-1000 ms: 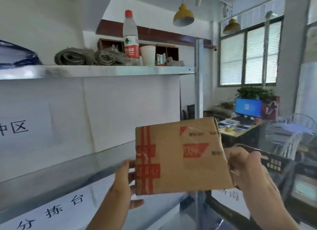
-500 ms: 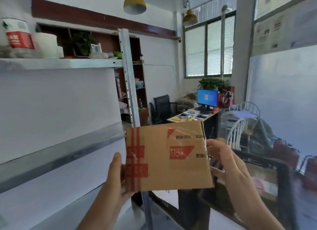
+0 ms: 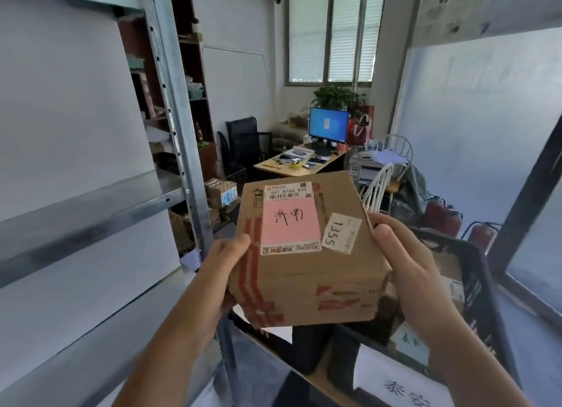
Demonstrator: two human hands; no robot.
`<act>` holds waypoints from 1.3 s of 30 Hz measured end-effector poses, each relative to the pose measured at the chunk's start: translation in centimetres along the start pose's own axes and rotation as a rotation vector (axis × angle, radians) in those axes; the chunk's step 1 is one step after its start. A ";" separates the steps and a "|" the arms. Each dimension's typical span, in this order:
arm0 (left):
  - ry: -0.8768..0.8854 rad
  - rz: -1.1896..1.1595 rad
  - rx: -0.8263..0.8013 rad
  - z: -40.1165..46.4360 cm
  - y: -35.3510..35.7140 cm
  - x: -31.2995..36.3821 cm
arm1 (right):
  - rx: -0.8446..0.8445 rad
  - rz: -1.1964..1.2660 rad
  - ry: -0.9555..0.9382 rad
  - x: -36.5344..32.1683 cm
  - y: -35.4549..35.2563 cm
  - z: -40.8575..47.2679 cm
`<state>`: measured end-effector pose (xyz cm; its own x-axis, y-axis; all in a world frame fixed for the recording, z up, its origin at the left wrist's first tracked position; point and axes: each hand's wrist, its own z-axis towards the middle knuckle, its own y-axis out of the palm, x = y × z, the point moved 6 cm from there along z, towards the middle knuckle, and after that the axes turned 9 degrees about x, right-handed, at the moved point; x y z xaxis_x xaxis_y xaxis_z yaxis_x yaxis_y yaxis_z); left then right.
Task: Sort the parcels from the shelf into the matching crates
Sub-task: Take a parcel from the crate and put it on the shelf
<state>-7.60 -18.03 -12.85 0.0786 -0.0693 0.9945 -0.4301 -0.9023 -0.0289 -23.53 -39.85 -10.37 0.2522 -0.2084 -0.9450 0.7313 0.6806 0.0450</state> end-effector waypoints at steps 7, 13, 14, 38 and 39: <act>0.118 0.081 -0.023 9.1 -1.2 -2.0 | 0.007 -0.069 0.088 5.8 4.8 5.4; 0.248 0.299 0.129 16.7 -0.6 -3.1 | -0.025 -0.130 0.115 12.1 7.5 10.6; 0.256 0.340 0.149 18.0 -0.2 -3.4 | -0.029 -0.129 0.124 13.5 7.8 11.4; 0.711 1.128 -0.159 43.6 12.9 -15.1 | 0.155 -0.706 0.497 36.4 8.7 25.5; 0.773 1.165 -0.122 44.2 13.1 -15.5 | 0.167 -0.712 0.509 36.8 9.0 25.8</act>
<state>25.35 -47.56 -33.10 -0.8639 -0.4579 0.2098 0.0179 -0.4442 -0.8958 8.67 -59.56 -36.41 -0.5804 -0.1785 -0.7945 0.7000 0.3891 -0.5988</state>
